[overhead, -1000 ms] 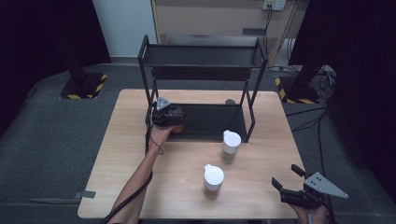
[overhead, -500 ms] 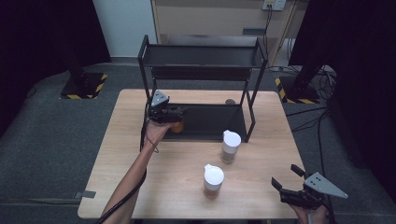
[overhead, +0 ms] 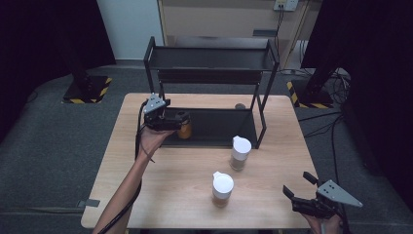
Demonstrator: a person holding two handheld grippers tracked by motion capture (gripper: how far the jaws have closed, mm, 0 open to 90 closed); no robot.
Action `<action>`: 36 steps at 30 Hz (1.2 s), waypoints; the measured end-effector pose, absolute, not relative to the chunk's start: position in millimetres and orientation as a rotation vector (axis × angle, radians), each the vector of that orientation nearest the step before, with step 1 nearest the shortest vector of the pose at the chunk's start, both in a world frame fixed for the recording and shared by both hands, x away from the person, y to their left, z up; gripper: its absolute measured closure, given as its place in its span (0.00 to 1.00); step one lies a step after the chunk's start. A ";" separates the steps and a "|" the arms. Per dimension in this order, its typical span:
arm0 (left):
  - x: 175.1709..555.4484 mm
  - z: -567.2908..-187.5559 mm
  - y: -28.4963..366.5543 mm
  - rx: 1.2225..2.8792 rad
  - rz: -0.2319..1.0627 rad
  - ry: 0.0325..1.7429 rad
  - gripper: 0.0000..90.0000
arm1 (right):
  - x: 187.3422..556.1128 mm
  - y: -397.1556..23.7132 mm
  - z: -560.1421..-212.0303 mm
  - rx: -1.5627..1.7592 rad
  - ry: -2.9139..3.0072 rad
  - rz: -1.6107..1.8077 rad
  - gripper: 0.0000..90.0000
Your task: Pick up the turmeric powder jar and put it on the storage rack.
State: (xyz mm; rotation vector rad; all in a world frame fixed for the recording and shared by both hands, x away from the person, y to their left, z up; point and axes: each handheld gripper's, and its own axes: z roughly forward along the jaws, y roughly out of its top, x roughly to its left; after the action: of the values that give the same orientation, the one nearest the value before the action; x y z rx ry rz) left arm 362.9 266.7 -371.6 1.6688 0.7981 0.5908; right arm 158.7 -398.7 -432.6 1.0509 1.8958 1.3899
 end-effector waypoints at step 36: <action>264.7 -388.9 324.2 1.627 0.486 0.581 0.06 | 159.2 -397.1 -432.0 1.051 1.901 1.380 0.10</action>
State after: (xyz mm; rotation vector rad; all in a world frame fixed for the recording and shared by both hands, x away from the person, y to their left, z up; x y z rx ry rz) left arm 264.7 324.2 -388.9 1.6265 0.5809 0.4865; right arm 159.2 -397.1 -432.0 1.0506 1.9013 1.3796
